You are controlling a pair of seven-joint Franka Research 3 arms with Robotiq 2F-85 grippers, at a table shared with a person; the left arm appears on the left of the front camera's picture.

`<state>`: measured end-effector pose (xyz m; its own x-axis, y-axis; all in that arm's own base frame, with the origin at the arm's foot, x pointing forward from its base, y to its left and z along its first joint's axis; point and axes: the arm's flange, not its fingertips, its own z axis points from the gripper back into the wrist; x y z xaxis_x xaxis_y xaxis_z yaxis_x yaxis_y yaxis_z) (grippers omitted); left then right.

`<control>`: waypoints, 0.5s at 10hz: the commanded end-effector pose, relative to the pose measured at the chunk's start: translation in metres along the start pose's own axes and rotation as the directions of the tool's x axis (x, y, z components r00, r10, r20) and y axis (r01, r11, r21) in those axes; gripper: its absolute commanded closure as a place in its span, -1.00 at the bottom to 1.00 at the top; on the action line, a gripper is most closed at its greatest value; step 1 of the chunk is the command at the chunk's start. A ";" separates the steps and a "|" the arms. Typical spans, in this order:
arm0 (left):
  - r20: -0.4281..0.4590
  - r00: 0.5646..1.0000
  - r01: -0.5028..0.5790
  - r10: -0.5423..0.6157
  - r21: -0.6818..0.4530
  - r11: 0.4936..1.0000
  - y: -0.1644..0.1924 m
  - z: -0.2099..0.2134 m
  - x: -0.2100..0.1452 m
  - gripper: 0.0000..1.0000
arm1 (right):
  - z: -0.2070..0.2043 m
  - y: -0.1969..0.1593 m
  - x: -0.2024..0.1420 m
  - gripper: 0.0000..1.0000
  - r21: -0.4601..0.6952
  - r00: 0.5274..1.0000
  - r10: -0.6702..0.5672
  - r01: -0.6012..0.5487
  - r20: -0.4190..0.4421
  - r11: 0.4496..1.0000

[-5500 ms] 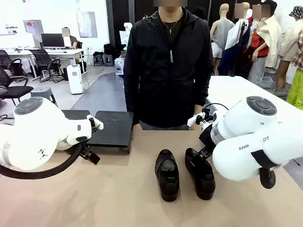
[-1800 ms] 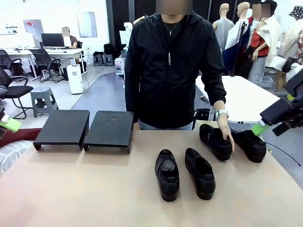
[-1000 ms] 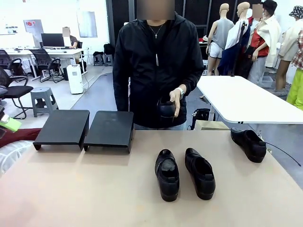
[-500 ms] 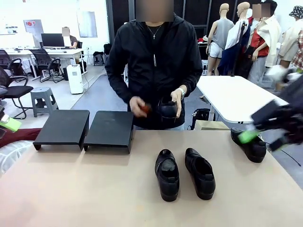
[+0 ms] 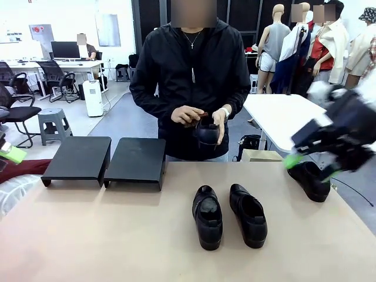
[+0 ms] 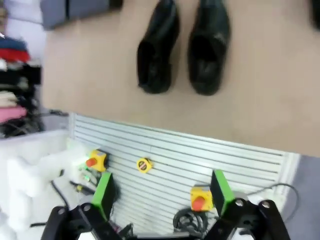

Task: Organize the shoes by placing them on the stand.
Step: Pick up one Shoe and place it in the middle of the table.

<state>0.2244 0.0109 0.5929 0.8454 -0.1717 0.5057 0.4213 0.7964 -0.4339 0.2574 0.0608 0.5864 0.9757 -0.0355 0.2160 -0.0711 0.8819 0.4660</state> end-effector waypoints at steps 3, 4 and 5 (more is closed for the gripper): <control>0.000 1.000 0.016 -0.016 -0.022 1.000 0.002 0.001 0.000 -1.00 | 0.071 -0.132 -0.030 -1.00 0.125 0.965 -0.200 0.180 0.172 0.976; 0.000 1.000 0.016 -0.016 -0.022 1.000 0.002 0.001 0.000 -1.00 | 0.073 -0.142 -0.030 -1.00 0.162 0.946 -0.255 0.224 0.202 0.961; 0.000 1.000 0.016 -0.016 -0.022 1.000 0.002 0.001 0.000 -1.00 | 0.071 -0.135 -0.025 -1.00 0.142 0.937 -0.264 0.236 0.229 0.961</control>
<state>0.2244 0.0110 0.5930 0.8454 -0.1716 0.5059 0.4214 0.7963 -0.4340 0.2149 -0.1125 0.5812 0.9013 -0.3494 0.2560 0.1225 0.7725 0.6230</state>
